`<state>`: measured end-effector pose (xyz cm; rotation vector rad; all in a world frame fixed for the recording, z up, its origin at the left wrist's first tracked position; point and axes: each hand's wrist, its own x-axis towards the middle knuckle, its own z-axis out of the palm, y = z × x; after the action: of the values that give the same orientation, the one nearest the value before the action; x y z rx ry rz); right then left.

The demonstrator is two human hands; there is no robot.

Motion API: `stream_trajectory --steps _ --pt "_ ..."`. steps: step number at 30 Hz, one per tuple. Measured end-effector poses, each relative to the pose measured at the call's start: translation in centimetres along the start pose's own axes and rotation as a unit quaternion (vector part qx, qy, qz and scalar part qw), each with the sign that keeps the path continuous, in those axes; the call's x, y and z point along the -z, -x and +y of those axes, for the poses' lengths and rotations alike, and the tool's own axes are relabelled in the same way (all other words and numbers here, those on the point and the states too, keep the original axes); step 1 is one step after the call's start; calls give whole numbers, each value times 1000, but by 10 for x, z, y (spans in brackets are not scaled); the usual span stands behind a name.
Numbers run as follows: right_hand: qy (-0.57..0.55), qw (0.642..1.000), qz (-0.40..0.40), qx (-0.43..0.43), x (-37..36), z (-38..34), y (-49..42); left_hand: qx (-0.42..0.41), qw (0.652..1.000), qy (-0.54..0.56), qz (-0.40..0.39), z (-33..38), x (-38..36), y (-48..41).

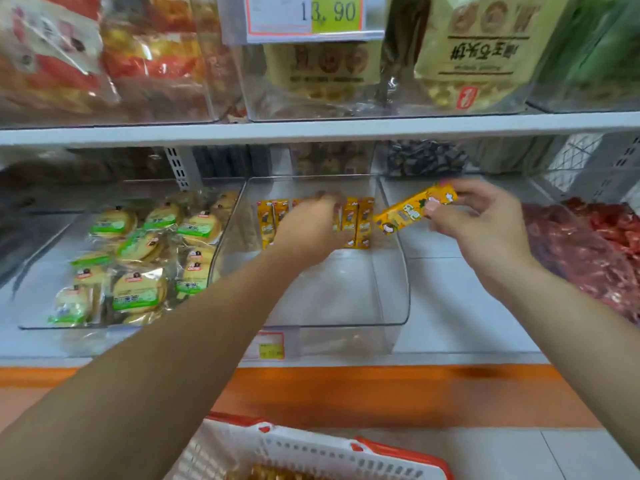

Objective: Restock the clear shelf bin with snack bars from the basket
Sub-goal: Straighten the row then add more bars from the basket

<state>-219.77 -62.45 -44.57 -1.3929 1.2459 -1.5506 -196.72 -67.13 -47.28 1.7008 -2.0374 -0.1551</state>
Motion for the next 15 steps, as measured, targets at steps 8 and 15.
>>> stream_trajectory --steps 8,15 --pt "209 961 -65 171 -41 13 -65 -72 996 -40 35 -10 -54 -69" --pt "377 893 -119 214 -63 23 -94 -70 995 -58 46 -26 -51 -72"
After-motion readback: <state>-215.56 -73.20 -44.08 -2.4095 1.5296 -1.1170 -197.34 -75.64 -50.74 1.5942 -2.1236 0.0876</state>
